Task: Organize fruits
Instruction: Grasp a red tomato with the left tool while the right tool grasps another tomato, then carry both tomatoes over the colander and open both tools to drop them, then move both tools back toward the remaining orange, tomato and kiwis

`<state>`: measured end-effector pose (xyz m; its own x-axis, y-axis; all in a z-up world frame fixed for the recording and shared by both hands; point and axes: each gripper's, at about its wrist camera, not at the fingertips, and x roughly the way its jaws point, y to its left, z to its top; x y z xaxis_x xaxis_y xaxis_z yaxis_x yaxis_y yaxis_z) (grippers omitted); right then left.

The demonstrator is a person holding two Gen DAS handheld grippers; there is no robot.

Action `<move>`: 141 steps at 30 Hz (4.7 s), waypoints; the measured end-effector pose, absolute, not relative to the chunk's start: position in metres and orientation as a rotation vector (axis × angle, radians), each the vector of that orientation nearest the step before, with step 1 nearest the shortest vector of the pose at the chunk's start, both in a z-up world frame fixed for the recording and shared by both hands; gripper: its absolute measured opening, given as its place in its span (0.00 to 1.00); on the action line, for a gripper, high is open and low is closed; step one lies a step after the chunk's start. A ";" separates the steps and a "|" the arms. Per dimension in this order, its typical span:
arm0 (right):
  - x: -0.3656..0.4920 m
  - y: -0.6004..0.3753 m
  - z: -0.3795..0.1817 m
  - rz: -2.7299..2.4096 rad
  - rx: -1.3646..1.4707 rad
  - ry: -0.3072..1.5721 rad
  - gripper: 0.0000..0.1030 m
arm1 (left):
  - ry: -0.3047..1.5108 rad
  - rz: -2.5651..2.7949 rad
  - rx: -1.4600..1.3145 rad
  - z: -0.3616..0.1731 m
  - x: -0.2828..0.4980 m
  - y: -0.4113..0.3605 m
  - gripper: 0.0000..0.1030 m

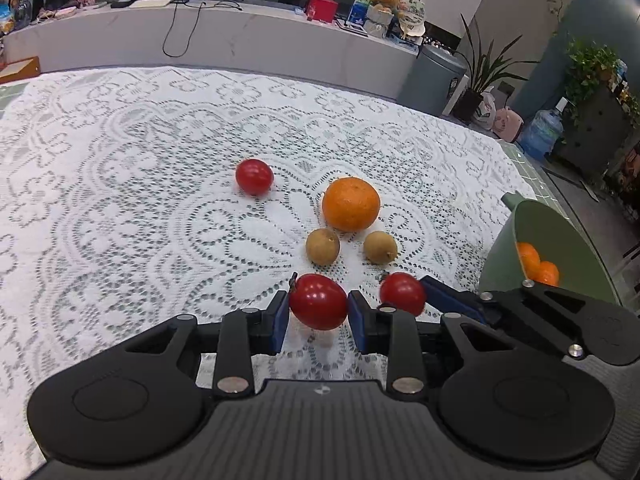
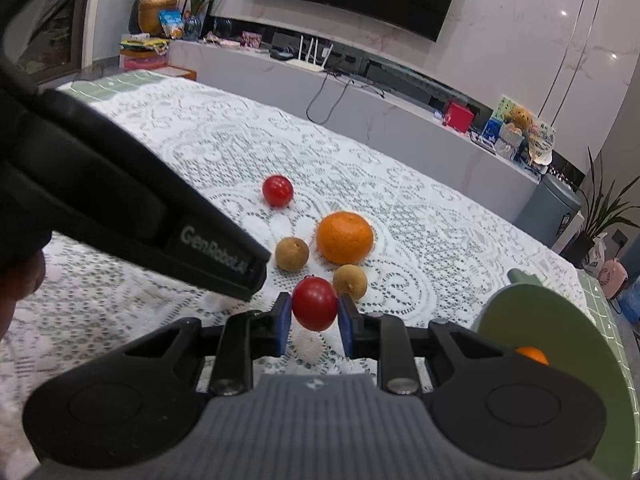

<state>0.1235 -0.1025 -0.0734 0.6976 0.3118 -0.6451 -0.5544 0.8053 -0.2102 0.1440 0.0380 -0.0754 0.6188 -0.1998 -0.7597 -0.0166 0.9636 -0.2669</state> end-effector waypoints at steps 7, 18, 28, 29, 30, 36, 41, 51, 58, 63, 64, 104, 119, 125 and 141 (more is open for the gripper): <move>0.101 -0.126 -0.047 0.485 -0.355 0.589 0.20 | 0.857 -0.133 -0.226 -0.054 0.126 0.026 0.34; 0.091 -0.183 -0.018 0.402 -0.195 0.613 0.20 | 0.790 -0.221 -0.108 -0.026 0.108 -0.022 0.34; 0.103 -0.243 -0.013 0.243 -0.122 0.678 0.21 | 0.763 -0.310 -0.030 -0.013 0.116 -0.068 0.34; 0.106 -0.246 -0.012 0.234 -0.118 0.683 0.21 | 0.767 -0.320 -0.015 -0.013 0.119 -0.074 0.34; 0.108 -0.251 -0.012 0.225 -0.114 0.688 0.21 | 0.771 -0.329 -0.003 -0.014 0.121 -0.078 0.34; 0.120 -0.270 -0.018 0.189 -0.108 0.724 0.21 | 0.794 -0.394 0.072 -0.020 0.132 -0.105 0.34; 0.129 -0.277 -0.023 0.169 -0.122 0.746 0.21 | 0.817 -0.428 0.125 -0.027 0.143 -0.123 0.34; 0.142 -0.281 -0.043 0.145 -0.170 0.786 0.21 | 0.867 -0.440 0.234 -0.047 0.159 -0.146 0.34; 0.150 -0.280 -0.054 0.153 -0.174 0.820 0.21 | 0.883 -0.444 0.256 -0.053 0.169 -0.149 0.34; 0.156 -0.280 -0.059 0.155 -0.181 0.828 0.21 | 0.898 -0.439 0.255 -0.059 0.177 -0.151 0.34; 0.157 -0.279 -0.060 0.155 -0.184 0.829 0.21 | 0.900 -0.438 0.256 -0.060 0.178 -0.151 0.34; 0.147 -0.288 -0.041 0.075 -0.158 0.781 0.74 | 0.832 -0.383 0.236 -0.033 0.163 -0.130 0.68; 0.111 -0.250 -0.033 0.122 -0.133 0.717 0.78 | 0.734 -0.259 0.126 -0.022 0.128 -0.070 0.71; 0.100 -0.225 -0.031 0.176 -0.157 0.696 0.79 | 0.685 -0.184 0.103 -0.026 0.115 -0.043 0.73; 0.092 -0.153 -0.024 0.369 -0.235 0.643 0.79 | 0.692 -0.115 0.009 -0.037 0.103 0.024 0.81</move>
